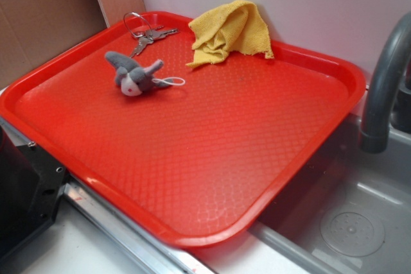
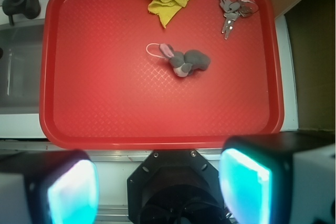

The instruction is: Grab the silver keys.

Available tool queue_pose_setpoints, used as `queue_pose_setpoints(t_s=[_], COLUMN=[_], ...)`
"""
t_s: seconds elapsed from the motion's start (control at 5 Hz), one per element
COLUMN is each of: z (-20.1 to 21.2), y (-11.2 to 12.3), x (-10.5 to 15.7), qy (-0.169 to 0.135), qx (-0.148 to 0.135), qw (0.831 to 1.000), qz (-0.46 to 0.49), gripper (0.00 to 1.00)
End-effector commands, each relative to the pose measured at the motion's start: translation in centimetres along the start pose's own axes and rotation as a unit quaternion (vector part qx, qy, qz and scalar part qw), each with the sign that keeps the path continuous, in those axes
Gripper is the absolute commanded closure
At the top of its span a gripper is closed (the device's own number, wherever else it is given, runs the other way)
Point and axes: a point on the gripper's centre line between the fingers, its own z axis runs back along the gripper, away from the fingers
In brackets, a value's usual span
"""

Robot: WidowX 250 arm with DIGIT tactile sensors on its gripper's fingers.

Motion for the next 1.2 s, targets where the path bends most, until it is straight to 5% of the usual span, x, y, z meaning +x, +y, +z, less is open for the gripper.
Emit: queue_pose_setpoints(t_s=[0.0,0.2,0.4,0.8,1.0], z=[0.0,-3.6,-5.4,-11.3,-8.9], y=[0.0,2.4,4.5,8.5,7.5], x=[0.0,1.5,4.8,8.2,8.1], qy=[0.000,0.019,0.021,-0.040,-0.098], qx=[0.000,0.005,0.059,0.087,0.123], qw=[1.000,0.998,0.996,0.947,0.916], qz=[0.000,0.058,-0.062,-0.308,-0.370], gripper=[0.00,0.00,0.00,0.00,0.00])
